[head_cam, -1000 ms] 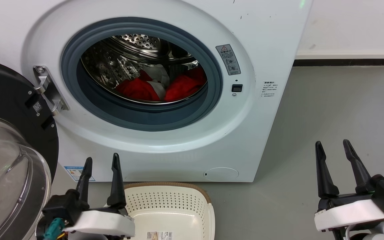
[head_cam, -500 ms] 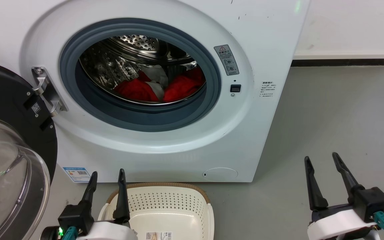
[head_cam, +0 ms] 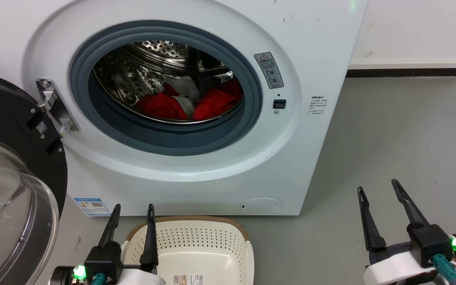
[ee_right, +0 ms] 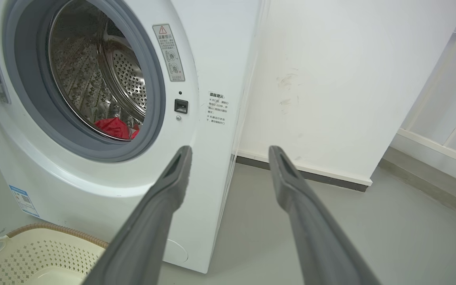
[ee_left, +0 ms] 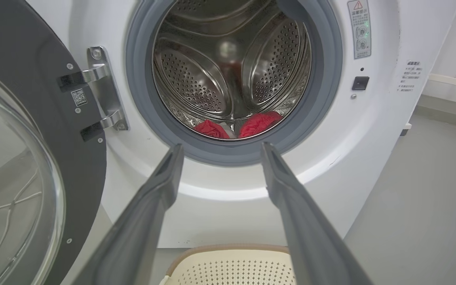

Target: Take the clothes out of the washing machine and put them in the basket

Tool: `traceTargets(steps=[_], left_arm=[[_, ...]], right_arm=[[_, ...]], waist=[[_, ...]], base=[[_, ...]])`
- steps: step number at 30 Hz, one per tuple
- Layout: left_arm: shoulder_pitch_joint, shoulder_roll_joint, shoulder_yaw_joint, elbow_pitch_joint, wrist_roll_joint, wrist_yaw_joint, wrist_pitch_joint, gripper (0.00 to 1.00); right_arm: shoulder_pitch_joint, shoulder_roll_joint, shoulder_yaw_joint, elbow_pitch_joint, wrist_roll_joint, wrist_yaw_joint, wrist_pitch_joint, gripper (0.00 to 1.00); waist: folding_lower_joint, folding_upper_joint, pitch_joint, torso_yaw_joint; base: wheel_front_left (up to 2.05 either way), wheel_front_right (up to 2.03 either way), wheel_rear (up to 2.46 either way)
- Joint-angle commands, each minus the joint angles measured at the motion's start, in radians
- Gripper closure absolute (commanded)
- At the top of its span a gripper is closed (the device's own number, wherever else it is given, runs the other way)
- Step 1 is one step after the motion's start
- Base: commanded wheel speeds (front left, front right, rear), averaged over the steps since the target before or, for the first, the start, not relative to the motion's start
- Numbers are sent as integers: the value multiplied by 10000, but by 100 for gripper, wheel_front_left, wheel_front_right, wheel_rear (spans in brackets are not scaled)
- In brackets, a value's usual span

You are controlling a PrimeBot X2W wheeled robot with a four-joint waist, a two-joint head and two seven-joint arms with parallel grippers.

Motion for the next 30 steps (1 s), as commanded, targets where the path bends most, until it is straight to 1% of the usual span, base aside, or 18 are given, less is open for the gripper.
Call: traceTargets(steps=[1,4,6,10,14,18,27,30], left_arm=[[66,-3,-69,-78,258,89,-91,0],[115,-44,-41,-7,255,83,-154,0],[138,-92,103,46,108,-24,-183,0],[170,-162,333,71,145,-305,-251,0],[186,-227,489,93,125,-510,-240,0],[195,-260,529,193,106,-656,-235,0],[128,-282,598,216,184,-757,-231,0],[96,-283,628,188,231,-718,-231,0]], right_arm=[[39,-29,4,-78,-198,-6,-85,0],[63,-29,-51,-40,-197,-6,-143,0],[99,-30,-183,156,134,-6,-177,0],[75,-19,-243,366,418,-7,-229,0],[45,-20,-381,644,1147,-7,-224,0],[-1,-19,-361,778,1217,-7,-224,0],[-43,-19,-409,921,1399,-7,-223,0],[-84,-19,-443,935,1433,-7,-224,0]], waist=[[0,-1,3,-7],[0,-1,10,-17],[0,-1,9,-25],[0,-1,6,-25],[0,-1,-8,-24],[0,-1,-15,-13],[0,-1,-14,-6],[0,-1,2,-11]], base=[[0,0,0],[0,0,0],[0,0,0],[0,0,0],[0,0,0],[0,0,0],[0,0,0],[0,0,0]])
